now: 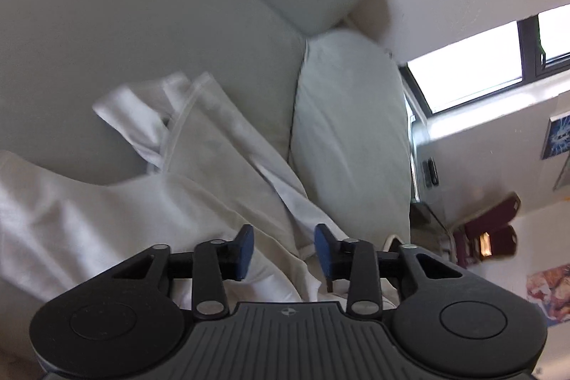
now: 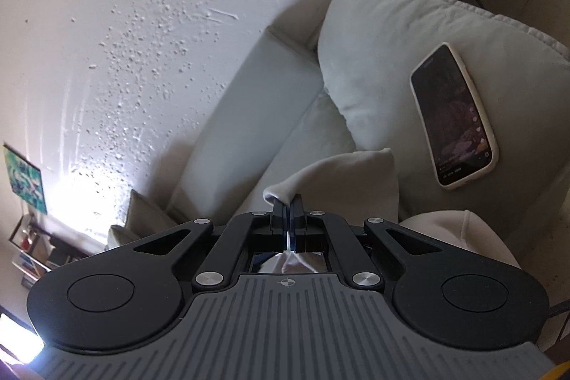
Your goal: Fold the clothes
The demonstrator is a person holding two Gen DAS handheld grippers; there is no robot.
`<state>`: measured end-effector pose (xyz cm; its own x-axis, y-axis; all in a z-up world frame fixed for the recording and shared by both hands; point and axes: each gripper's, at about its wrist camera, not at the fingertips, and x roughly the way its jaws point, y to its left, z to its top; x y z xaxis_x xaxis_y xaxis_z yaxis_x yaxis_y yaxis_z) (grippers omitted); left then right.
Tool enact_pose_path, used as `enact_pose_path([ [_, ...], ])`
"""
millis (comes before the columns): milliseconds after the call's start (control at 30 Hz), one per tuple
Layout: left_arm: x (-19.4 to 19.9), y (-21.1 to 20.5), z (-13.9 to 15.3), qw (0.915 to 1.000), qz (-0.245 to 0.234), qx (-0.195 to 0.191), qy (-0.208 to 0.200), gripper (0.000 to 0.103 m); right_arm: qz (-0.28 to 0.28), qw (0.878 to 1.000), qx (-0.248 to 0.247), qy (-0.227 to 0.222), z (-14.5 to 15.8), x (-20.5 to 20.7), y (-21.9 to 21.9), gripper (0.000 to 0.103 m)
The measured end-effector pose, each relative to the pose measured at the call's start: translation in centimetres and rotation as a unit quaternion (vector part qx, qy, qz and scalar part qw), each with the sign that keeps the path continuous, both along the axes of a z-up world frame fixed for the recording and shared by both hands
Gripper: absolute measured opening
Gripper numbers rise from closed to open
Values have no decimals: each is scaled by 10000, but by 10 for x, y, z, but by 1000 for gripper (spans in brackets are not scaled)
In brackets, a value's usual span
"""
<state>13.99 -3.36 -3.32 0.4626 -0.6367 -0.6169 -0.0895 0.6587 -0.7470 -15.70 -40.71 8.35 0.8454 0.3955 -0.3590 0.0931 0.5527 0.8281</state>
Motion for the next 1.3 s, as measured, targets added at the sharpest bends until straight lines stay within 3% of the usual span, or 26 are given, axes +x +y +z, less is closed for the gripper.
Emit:
enact_pose_path([
  [100,5,-11,-19,9990,-297,270,174,17,8,9999,95,45,-7,9,2,1],
  [200,-13,-14,-23,9901,-568,1167,537,8,67,9998,191,37,-11,13,1,1],
  [267,-31,-10,-26,9839,-680,1540,594,9,152,9996,216,26,-12,12,1,1],
  [400,-48,4,-13,9855,-604,1428,693,5,270,9992,279,88,-18,20,3,1],
  [467,-46,-1,5,9893,-539,1287,427,19,301,9988,373,117,-23,24,3,1],
  [533,-36,-13,21,9921,-397,1183,157,43,320,9985,432,115,-25,26,3,1],
  [567,-31,-20,29,9924,-351,1178,47,43,328,9984,450,108,-25,27,3,1],
  [700,8,-58,23,9891,-618,1244,495,46,322,9981,517,68,-27,25,1,1],
  [800,27,-74,-6,9844,-582,516,1577,46,266,9977,619,49,-30,22,-3,2],
  [867,34,-83,-15,9816,-446,445,1803,47,254,9975,659,55,-32,21,-4,2],
  [1000,44,-101,-21,9781,-416,683,1921,49,262,9972,690,66,-33,20,-5,2],
  [1067,47,-106,-24,9745,-392,858,2036,45,269,9972,691,47,-32,19,-5,2],
  [1133,49,-107,-25,9735,-361,972,2040,30,275,9973,686,16,-30,18,-6,2],
  [1200,44,-101,-23,9755,-307,951,1960,14,271,9974,668,-6,-28,15,-5,2],
  [1300,32,-90,-18,9806,-248,877,1736,6,259,9977,631,4,-28,12,-3,2],
])
